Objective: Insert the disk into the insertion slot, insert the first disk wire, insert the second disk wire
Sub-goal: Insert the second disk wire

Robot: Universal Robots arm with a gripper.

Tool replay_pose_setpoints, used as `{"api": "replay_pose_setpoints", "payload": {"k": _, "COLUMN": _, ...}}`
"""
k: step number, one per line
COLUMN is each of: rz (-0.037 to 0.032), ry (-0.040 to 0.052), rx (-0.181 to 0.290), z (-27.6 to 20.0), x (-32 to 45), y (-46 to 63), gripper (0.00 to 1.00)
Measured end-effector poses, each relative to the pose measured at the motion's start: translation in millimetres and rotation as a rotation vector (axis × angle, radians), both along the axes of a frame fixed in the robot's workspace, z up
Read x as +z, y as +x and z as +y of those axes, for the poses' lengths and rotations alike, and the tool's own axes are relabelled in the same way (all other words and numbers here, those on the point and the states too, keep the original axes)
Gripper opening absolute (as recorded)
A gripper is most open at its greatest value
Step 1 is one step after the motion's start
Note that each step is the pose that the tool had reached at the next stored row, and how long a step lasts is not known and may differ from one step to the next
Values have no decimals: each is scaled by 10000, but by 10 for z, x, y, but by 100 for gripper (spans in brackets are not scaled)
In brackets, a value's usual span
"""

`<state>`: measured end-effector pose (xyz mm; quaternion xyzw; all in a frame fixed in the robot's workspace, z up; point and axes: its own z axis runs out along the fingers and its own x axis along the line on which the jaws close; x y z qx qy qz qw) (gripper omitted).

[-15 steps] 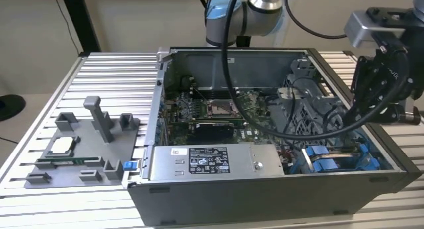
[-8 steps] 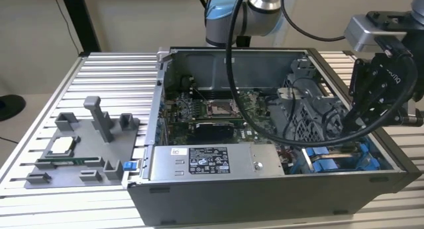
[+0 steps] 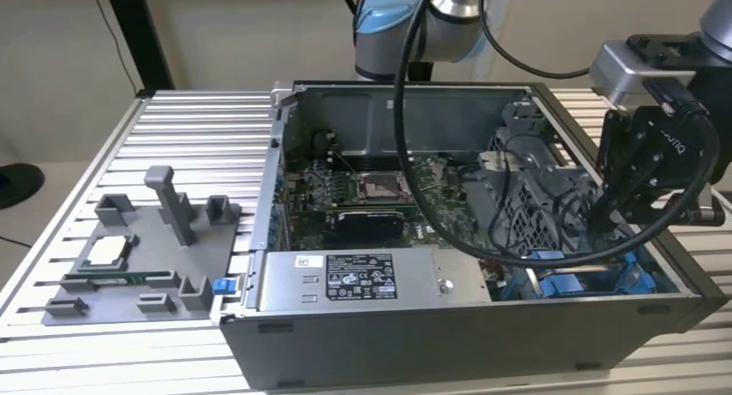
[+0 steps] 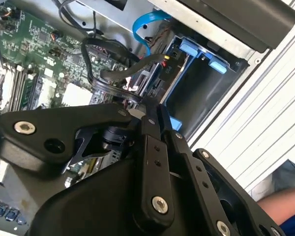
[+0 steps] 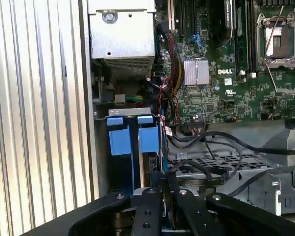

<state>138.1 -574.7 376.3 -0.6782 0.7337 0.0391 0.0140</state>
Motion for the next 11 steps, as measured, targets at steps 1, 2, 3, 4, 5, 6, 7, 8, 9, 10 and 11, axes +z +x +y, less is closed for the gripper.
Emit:
{"api": "replay_pose_setpoints", "payload": {"k": 1, "rz": 0, "ry": -2, "rx": 40, "z": 0, "x": -11, "y": -1, "gripper": 0}}
{"api": "replay_pose_setpoints", "payload": {"k": 2, "rz": 0, "ry": -6, "rx": 84, "z": 0, "x": -21, "y": -1, "gripper": 0}}
{"api": "replay_pose_setpoints", "payload": {"k": 3, "rz": 0, "ry": -7, "rx": 129, "z": 0, "x": -31, "y": -2, "gripper": 0}}
{"api": "replay_pose_setpoints", "payload": {"k": 4, "rz": 0, "ry": -10, "rx": 175, "z": 0, "x": -41, "y": -2, "gripper": 0}}
{"api": "replay_pose_setpoints", "payload": {"k": 5, "rz": 0, "ry": -12, "rx": 223, "z": 0, "x": -51, "y": -2, "gripper": 0}}
{"api": "replay_pose_setpoints", "payload": {"k": 6, "rz": 1, "ry": -16, "rx": 270, "z": 0, "x": -60, "y": -3, "gripper": 0}}
{"api": "replay_pose_setpoints", "payload": {"k": 7, "rz": 0, "ry": -18, "rx": 321, "z": 0, "x": -70, "y": -3, "gripper": 0}}
{"api": "replay_pose_setpoints", "payload": {"k": 8, "rz": 0, "ry": -19, "rx": 377, "z": 0, "x": -79, "y": -4, "gripper": 0}}
{"api": "replay_pose_setpoints", "payload": {"k": 9, "rz": -1, "ry": -20, "rx": 429, "z": 0, "x": -87, "y": -4, "gripper": 0}}
{"api": "replay_pose_setpoints", "payload": {"k": 10, "rz": -2, "ry": -23, "rx": 477, "z": 0, "x": -94, "y": -4, "gripper": 0}}
{"api": "replay_pose_setpoints", "payload": {"k": 11, "rz": -4, "ry": -23, "rx": 520, "z": -1, "x": -102, "y": -5, "gripper": 0}}
